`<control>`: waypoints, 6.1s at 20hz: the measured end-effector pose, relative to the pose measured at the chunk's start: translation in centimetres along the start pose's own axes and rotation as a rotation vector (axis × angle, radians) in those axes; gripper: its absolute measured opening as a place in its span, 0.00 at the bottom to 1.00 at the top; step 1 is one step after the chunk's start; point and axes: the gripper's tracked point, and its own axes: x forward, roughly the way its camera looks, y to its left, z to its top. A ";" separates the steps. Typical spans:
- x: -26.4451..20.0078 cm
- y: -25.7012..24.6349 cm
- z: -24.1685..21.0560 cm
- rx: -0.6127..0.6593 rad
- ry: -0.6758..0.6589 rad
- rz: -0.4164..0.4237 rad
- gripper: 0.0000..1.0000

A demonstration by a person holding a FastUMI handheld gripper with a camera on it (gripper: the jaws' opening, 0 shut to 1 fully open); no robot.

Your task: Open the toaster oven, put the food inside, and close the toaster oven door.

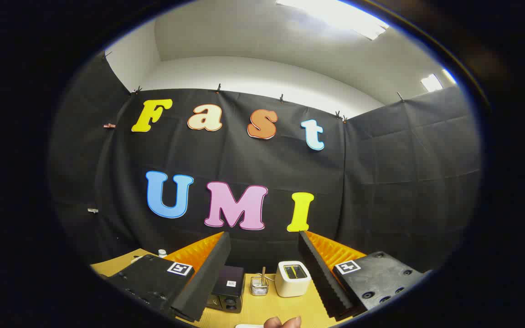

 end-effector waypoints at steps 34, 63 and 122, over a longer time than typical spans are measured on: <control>3.0 19.5 -12.1 0.135 0.213 0.184 0.98; 5.2 26.4 -35.0 0.105 0.655 0.059 0.98; -14.0 -7.3 -46.7 0.274 1.392 0.200 0.97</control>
